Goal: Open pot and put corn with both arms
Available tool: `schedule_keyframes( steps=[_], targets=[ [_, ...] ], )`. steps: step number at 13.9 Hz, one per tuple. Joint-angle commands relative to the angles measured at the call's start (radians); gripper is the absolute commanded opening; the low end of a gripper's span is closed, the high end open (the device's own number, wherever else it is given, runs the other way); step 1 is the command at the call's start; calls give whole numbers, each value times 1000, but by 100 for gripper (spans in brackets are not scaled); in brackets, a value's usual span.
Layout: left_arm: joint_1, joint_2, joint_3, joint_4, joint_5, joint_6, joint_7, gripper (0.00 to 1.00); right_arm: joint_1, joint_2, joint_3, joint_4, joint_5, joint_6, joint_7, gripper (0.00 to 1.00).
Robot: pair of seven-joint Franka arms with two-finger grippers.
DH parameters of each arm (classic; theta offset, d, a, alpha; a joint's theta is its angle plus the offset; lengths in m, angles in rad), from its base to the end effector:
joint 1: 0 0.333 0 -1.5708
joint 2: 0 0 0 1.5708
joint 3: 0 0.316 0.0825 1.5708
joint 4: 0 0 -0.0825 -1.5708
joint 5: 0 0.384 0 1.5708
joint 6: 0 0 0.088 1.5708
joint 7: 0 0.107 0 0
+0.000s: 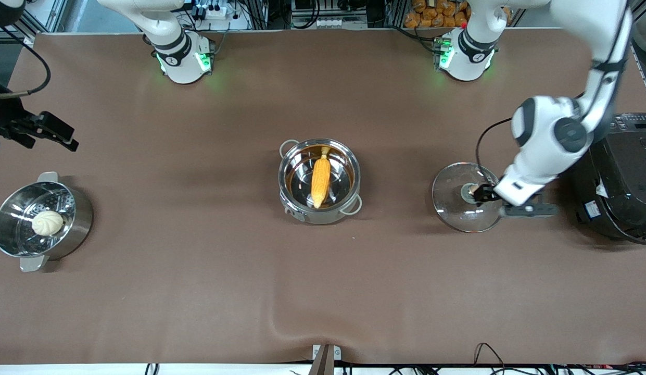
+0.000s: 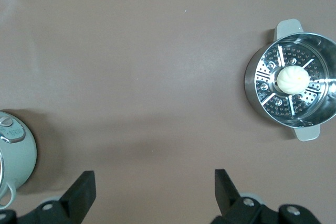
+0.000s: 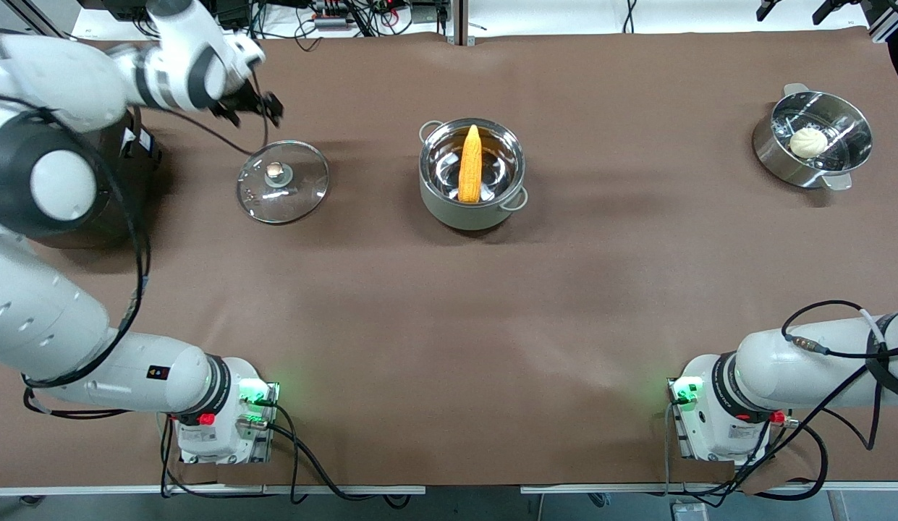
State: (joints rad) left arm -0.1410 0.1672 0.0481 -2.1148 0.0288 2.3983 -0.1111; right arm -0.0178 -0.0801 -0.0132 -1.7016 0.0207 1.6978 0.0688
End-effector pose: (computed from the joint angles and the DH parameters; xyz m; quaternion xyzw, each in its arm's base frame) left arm 0.5760 -0.0539 0.3468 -0.9982 0.0015 -0.0593 0.0083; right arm 0.5403 -0.0151 0.6176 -0.9979 0.0508 -0.0379 0.0116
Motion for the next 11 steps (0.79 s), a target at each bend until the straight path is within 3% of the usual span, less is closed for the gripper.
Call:
schedule_keyframes(
  steps=[1,3,7,9,11],
  targets=[
    [3,-81,-10,207,17,-306,8,100,-17,3,18,13,-15,6,13,100],
    [-2,-72,-19,401,3,-549,7,100,-22,32,18,62,-9,-6,2,100],
    [-2,-81,-37,602,-1,-798,-25,100,-21,81,18,166,-16,-104,-1,100],
    [-2,-84,-45,639,-1,-855,-44,100,-22,126,18,238,-21,-196,-1,100],
    [4,-94,-66,648,-12,-887,-53,100,-21,128,18,240,-21,-202,-1,100]
  ],
)
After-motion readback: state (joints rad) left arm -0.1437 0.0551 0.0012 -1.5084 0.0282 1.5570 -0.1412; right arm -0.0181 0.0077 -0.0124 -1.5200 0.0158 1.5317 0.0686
